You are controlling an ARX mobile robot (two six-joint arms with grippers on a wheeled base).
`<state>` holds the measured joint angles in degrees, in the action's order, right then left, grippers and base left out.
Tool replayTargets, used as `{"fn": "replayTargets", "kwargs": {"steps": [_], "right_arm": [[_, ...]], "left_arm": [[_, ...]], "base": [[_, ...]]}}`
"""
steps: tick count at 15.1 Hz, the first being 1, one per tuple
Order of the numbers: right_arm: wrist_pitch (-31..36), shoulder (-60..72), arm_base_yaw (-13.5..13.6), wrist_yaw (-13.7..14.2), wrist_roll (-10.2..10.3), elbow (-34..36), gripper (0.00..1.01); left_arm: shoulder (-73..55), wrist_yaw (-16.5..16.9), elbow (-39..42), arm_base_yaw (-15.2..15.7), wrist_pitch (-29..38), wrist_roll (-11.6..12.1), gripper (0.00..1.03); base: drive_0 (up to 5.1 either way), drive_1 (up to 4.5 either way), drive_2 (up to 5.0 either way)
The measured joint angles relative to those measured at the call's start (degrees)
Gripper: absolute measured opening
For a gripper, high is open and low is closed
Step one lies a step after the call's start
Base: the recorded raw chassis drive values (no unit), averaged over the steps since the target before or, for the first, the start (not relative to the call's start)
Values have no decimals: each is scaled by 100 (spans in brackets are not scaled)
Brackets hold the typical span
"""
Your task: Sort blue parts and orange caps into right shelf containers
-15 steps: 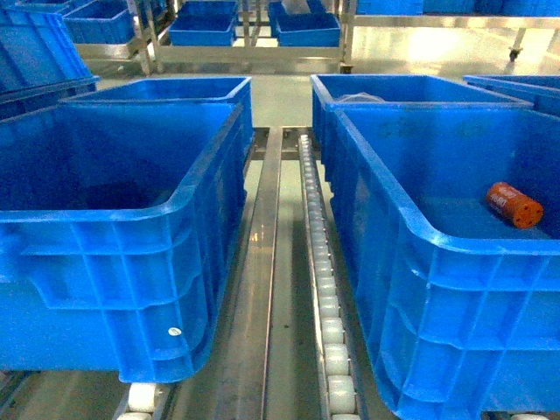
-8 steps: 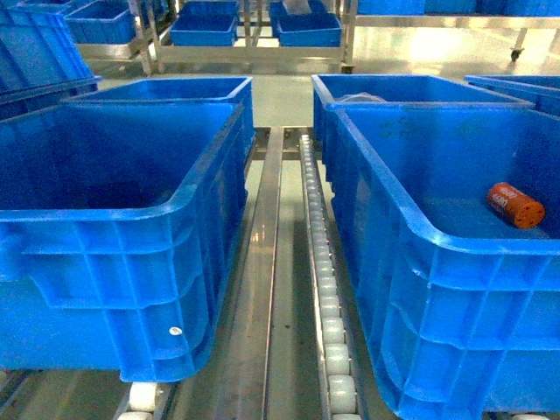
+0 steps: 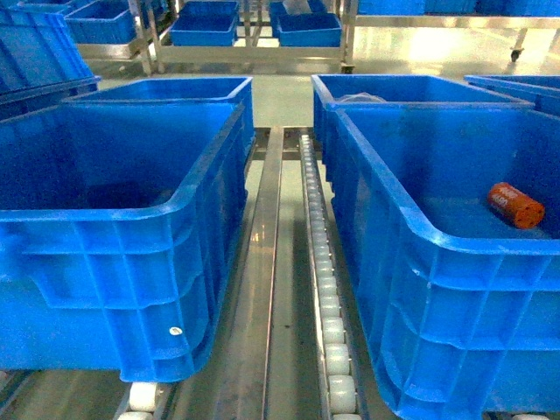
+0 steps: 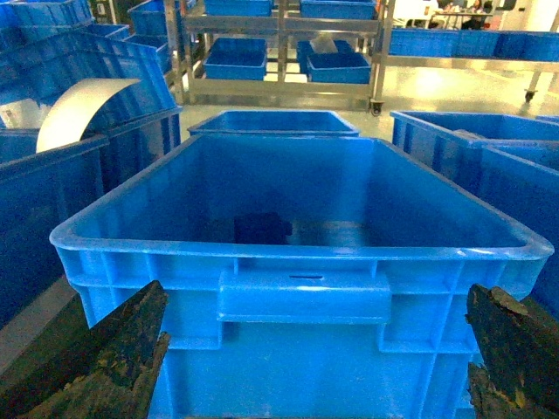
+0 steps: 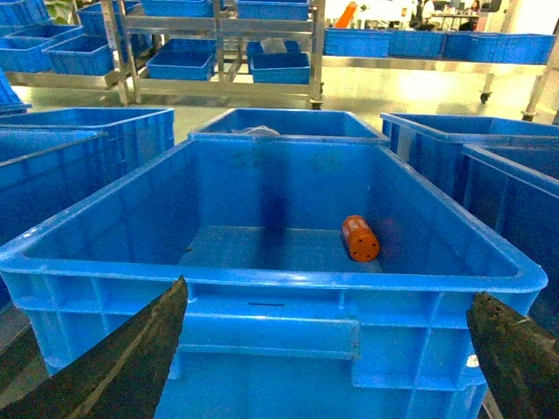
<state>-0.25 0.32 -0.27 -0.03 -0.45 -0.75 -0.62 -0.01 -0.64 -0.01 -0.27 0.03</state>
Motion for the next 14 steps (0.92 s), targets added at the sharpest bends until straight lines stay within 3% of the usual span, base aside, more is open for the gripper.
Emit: {"fn": "replayTargets", "kwargs": {"steps": [14], "right_arm": [[-2,0,0,0,0,0,98]], "left_arm": [[0,0,0,0,0,0,98]], "base": [[0,0,0]]}}
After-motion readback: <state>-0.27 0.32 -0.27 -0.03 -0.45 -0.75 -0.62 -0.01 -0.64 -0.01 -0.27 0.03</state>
